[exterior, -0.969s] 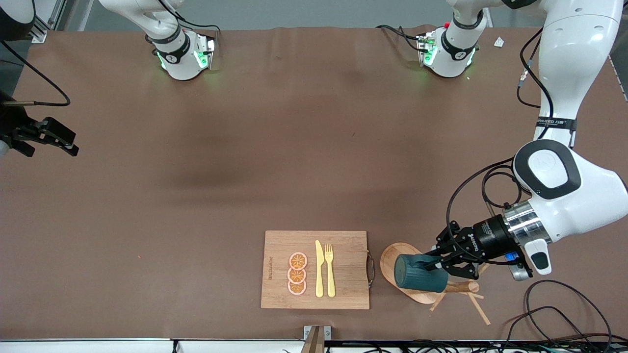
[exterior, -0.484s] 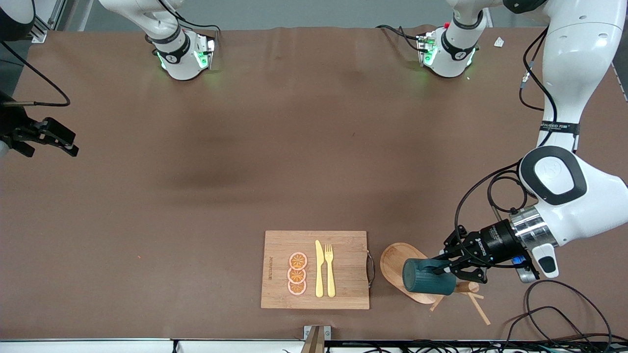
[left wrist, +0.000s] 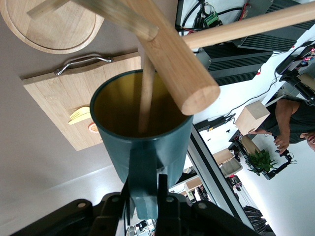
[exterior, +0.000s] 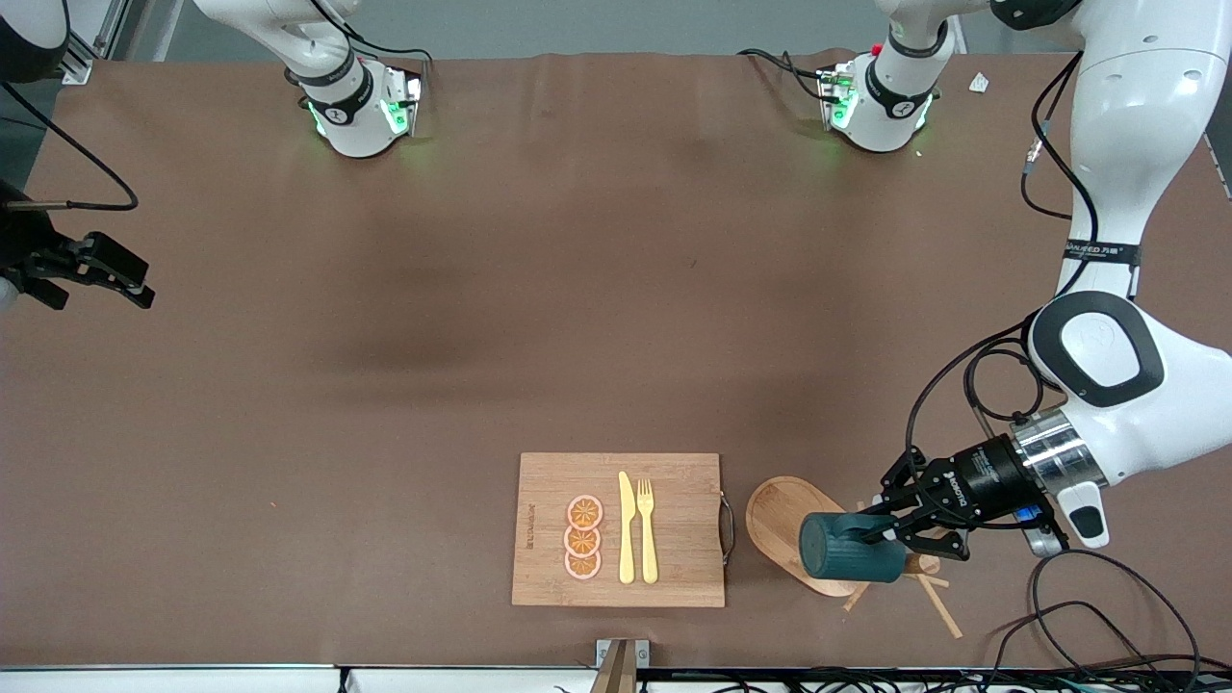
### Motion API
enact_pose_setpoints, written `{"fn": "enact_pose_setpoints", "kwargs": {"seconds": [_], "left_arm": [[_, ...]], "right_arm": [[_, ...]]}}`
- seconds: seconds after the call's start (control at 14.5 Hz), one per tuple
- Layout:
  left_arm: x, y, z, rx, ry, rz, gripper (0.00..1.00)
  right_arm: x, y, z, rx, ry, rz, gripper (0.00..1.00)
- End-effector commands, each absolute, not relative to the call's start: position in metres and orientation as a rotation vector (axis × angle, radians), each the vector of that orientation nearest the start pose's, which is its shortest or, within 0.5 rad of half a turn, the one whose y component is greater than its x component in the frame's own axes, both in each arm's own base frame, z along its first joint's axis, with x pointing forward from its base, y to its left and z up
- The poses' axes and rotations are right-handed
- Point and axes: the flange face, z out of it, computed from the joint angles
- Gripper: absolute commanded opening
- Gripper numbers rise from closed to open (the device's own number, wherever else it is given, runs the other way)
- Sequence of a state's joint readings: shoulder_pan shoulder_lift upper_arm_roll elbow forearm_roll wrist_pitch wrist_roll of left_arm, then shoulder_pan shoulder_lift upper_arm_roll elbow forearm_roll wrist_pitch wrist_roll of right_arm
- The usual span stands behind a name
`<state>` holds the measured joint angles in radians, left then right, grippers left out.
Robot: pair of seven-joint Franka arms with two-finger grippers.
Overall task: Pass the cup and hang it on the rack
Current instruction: 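Hook the mug handle onto a rack peg with the left gripper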
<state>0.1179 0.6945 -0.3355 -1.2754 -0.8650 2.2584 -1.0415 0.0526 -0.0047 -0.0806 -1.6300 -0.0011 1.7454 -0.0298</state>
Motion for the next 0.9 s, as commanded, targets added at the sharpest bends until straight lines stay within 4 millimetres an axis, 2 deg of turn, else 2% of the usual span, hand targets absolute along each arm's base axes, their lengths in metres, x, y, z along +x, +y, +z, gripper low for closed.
{"fn": "enact_pose_setpoints", "kwargs": {"seconds": [0.0, 0.62, 0.83], "left_arm": [[0.763, -0.115, 0.401, 1.633, 1.408, -0.393, 0.01], [0.766, -0.107, 0.386, 1.609, 1.431, -0.415, 0.02], [0.766, -0.106, 0.383, 1.608, 1.435, -0.417, 0.05]], "right_arm": [[0.572, -0.016, 0.619, -3.147, -0.018, -0.186, 1.0], [0.573, -0.015, 0.619, -3.147, -0.018, -0.186, 1.0], [0.573, -0.015, 0.62, -3.147, -0.018, -0.188, 1.0]]}}
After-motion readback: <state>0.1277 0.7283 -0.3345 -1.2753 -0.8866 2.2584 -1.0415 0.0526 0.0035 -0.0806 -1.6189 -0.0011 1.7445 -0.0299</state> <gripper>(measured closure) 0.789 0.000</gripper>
